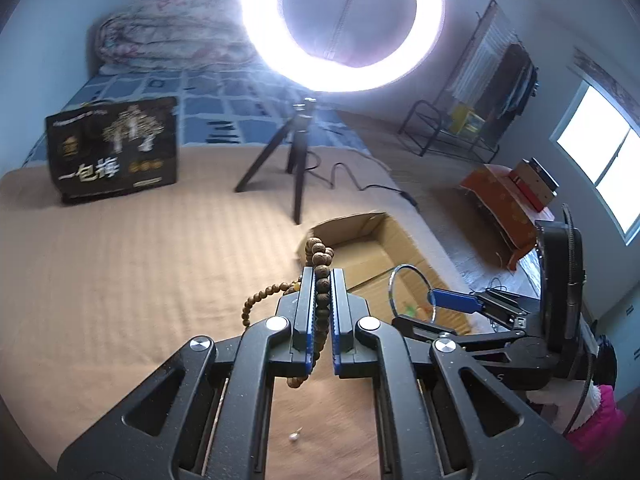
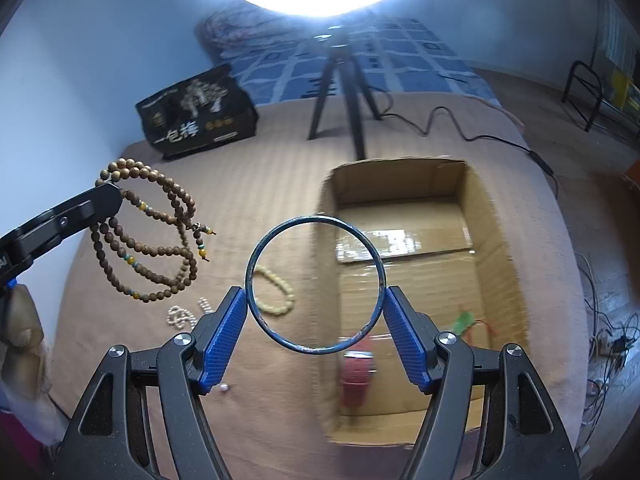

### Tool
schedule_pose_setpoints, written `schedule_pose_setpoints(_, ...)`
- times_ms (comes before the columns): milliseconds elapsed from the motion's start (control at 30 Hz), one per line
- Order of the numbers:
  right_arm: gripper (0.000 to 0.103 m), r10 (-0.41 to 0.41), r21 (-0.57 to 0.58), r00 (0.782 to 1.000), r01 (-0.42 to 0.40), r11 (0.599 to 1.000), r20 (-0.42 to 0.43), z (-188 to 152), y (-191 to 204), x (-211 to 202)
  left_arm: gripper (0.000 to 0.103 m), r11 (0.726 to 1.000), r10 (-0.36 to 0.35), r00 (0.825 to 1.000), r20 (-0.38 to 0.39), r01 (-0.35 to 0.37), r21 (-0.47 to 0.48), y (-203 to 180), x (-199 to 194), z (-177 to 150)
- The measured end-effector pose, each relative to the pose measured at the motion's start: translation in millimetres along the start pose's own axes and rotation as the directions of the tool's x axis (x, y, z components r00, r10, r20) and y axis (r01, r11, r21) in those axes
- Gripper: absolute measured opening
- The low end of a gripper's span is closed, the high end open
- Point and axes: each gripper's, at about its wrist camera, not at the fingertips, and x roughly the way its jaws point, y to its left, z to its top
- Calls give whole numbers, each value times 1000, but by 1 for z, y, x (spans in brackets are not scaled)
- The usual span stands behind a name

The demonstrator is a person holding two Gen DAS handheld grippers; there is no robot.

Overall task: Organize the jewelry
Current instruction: 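Lift the bead strands with the left tool into the box while the right tool carries the bangle there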

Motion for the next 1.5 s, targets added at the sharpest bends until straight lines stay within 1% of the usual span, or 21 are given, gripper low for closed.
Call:
schedule_pose_setpoints(267,70,-52,33,999,52,998,-5,1,-37,-3,4,998,-55,998,-13,55,18,-36,32,10)
schedule_pose_setpoints(400,70,-68,41,998,68,997,-14,-1,-51,-1,4,998,-59,998,-12,59,28,-50,47,14)
schedule_pose_setpoints(533,70,-82,52,996,83,995,-26,-3,-64,3,4,997,-76,997,-17,77,15,-57,62,18)
schedule_pose_setpoints(667,70,-93,59,995,95,994,-37,-4,-72,6,4,996,-78,997,-21,79,31,-67,74,22)
schedule_pose_setpoints(900,70,-109,71,992,113,991,-65,-8,-86,15,4,997,-68,996,-57,70,18,-68,100,17)
schedule_pose_setpoints(1133,70,-103,88,989,112,990,-108,-15,-94,27,4,999,-43,993,-112,43,2,-60,124,0)
schedule_pose_setpoints(1333,70,-108,76,986,118,990,-123,-17,-90,31,4,1000,-24,991,-134,26,16,-61,131,-5)
schedule_pose_setpoints(1500,70,-119,68,987,127,990,-111,-16,-88,30,4,999,-19,991,-136,23,29,-64,128,-6)
